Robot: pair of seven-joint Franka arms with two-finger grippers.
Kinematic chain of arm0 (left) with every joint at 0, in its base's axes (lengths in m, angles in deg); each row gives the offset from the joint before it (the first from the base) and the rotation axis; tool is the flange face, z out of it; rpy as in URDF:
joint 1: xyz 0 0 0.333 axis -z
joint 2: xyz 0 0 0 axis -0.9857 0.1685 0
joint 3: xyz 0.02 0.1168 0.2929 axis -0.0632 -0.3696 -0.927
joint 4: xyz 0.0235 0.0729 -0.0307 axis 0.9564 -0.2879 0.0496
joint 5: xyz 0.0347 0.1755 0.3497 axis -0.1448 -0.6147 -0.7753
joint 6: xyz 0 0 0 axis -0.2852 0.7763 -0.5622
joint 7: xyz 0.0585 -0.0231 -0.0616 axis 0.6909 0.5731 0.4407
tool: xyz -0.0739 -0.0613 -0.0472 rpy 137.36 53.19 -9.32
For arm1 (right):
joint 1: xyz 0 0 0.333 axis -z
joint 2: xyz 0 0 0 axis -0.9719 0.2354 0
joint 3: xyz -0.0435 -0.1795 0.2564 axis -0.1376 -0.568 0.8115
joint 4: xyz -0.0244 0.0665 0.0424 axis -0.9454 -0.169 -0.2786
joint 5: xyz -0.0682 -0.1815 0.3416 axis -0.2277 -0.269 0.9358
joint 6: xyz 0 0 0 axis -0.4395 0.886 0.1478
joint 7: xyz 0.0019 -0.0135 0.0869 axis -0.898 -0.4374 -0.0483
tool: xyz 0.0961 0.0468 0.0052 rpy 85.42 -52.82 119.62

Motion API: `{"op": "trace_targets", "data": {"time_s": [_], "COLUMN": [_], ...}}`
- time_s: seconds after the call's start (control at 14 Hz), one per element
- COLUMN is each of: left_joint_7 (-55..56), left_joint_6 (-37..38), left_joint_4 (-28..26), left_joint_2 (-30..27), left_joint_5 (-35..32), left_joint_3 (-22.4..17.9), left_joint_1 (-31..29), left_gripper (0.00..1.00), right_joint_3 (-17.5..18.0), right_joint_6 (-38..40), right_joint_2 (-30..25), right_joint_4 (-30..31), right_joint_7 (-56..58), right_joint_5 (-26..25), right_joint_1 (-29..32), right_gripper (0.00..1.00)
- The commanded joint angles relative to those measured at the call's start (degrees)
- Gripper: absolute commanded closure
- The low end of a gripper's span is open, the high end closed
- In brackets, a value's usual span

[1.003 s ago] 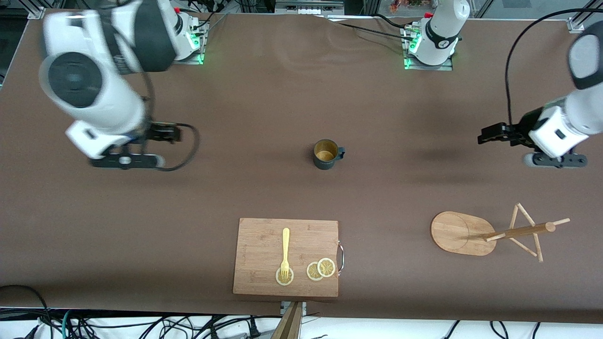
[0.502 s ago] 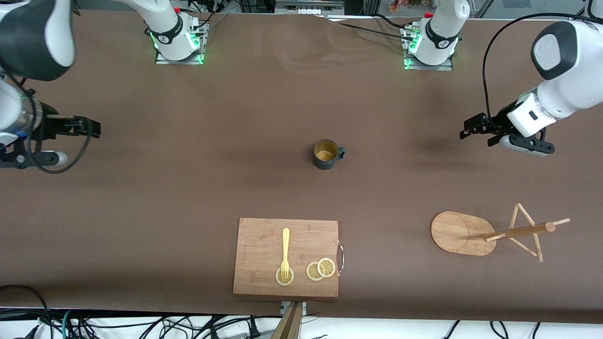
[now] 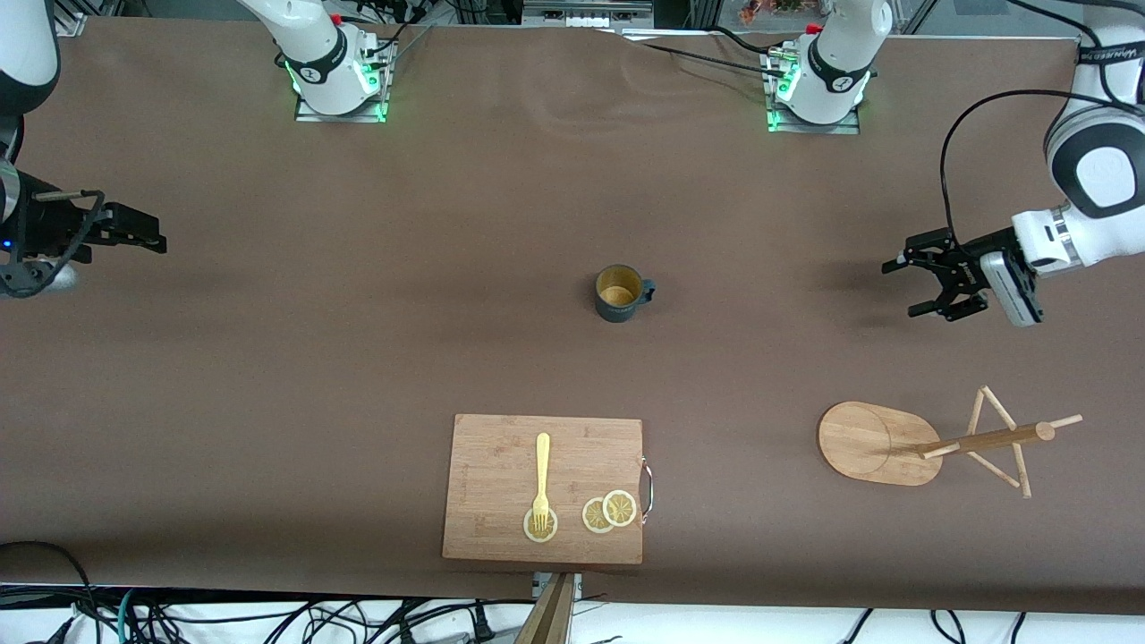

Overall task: Pass cup and hang on rack
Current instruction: 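Release the mug upright and withdraw the right gripper, then move the left gripper sideways toward the mug handle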

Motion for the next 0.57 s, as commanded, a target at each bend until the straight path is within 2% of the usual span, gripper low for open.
{"op": "trace_targets", "data": {"time_s": [0.0, 0.14, 0.29, 0.5], "left_joint_7": [-16.5, -23.6, -35.1, -45.9], "left_joint_6": [5.4, 9.2, 14.8, 17.2], "left_joint_4": [1.3, 1.8, 1.8, 2.1], "left_joint_2": [2.6, 4.5, 8.9, 15.7], "left_joint_5": [3.8, 4.7, 10.7, 14.3], "left_joint_3": [0.6, 0.7, 0.7, 0.7], "left_joint_1": [-0.8, -0.7, -0.8, -0.7], "left_gripper": [0.00, 0.00, 0.00, 0.00], "right_joint_3": [5.6, 5.4, 3.4, 1.5], "right_joint_6": [-4.6, -5.0, -4.8, -3.5], "right_joint_2": [-7.2, -7.1, -7.4, -9.5], "right_joint_4": [9.3, 7.8, 5.6, 6.6], "right_joint_7": [0.5, 0.4, 0.3, -0.5], "right_joint_5": [-1.8, -1.7, -1.9, -1.7], "right_joint_1": [5.5, 6.0, 5.2, 3.2], "right_gripper": [0.00, 0.00, 0.00, 0.00]}}
